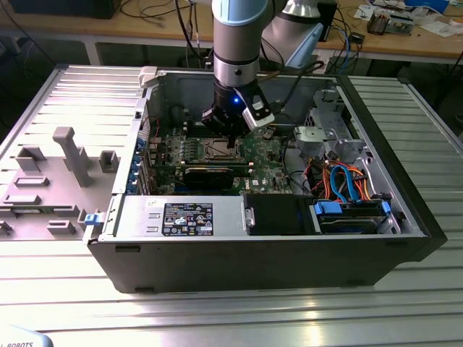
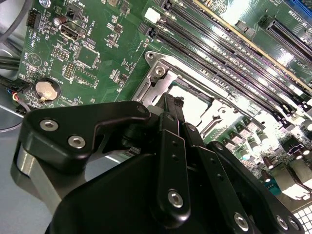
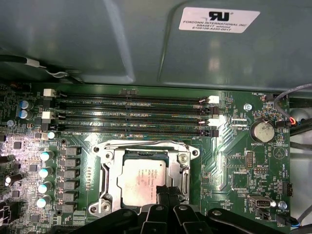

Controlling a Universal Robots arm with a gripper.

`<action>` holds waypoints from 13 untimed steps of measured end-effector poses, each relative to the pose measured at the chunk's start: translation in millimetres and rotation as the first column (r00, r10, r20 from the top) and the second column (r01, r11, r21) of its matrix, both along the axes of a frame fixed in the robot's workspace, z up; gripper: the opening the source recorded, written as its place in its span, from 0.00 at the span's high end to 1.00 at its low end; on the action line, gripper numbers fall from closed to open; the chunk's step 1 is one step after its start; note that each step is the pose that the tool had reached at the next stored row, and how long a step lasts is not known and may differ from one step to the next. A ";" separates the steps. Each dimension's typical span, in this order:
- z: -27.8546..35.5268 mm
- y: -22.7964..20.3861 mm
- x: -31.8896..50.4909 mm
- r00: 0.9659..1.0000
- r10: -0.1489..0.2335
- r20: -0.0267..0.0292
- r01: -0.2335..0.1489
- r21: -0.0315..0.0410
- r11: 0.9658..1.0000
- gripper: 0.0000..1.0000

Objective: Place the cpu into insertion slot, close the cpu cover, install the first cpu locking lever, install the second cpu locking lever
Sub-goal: 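Install the second cpu locking lever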

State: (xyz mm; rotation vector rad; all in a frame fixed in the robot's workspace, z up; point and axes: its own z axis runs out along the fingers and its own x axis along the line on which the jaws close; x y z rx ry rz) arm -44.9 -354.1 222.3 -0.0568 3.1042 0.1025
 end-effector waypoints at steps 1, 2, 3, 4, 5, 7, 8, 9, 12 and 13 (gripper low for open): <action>0.0 0.0 0.0 1.000 0.000 0.000 0.000 0.000 1.000 0.89; 0.0 0.0 0.0 1.000 0.000 0.000 0.000 0.000 1.000 0.89; 0.0 -0.2 0.0 1.000 0.000 0.000 0.000 0.000 1.000 0.89; 0.0 -0.3 0.0 1.000 0.000 0.000 0.000 0.000 1.000 0.89; 0.0 -0.4 0.0 1.000 0.000 0.000 0.000 0.000 1.000 0.89; 0.5 -0.5 0.0 1.000 0.000 0.000 0.000 -0.001 1.000 0.89; 1.5 -0.5 0.0 1.000 0.000 0.000 0.000 -0.001 1.000 0.89; 2.7 -0.4 0.1 1.000 0.000 0.000 0.000 -0.001 1.000 0.89; 3.0 -0.9 -0.1 1.000 0.000 0.000 0.000 -0.002 1.000 0.89; 3.1 -1.4 0.0 1.000 0.000 0.000 0.000 -0.002 1.000 0.89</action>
